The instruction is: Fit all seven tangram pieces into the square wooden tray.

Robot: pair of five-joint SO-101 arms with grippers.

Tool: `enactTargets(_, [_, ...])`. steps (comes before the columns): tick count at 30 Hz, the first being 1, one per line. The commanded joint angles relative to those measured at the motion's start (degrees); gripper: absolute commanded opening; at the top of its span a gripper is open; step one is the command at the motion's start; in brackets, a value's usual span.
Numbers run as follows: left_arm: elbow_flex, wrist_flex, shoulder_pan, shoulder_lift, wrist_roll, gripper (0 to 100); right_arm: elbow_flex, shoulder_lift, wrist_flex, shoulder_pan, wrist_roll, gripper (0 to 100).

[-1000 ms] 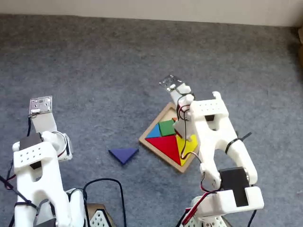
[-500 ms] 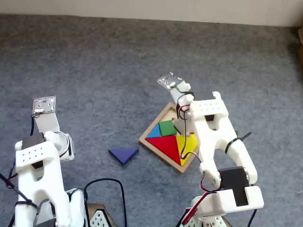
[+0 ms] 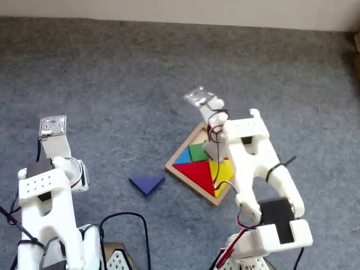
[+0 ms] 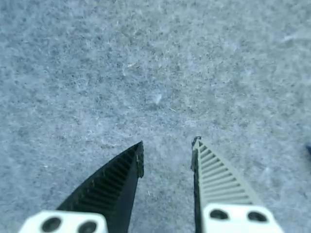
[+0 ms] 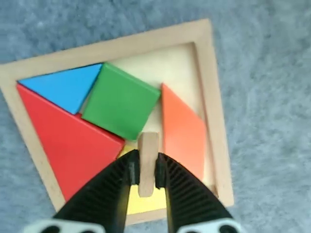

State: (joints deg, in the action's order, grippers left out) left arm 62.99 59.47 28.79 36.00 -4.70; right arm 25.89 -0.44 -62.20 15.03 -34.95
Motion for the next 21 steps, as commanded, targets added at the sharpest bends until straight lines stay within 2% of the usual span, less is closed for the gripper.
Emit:
enactTargets(1, [-0.31, -0.53, -1.01, 1.01, 0.44, 17, -3.38, 2.59, 0.48, 1.19, -0.44, 0.8])
enactTargets(5, [-0.31, -0.53, -1.01, 1.01, 0.35, 17, -4.35, 6.37, 0.31, 1.01, -0.26, 3.1])
enactTargets(12, [-0.31, -0.62, -1.01, 1.01, 0.35, 18, -14.64, 6.46, -7.69, -0.04, -0.18, 19.7])
enactTargets(21, [-0.31, -0.62, -1.01, 1.01, 0.35, 18, -28.44, 6.46, -16.31, -4.44, -0.53, 20.4])
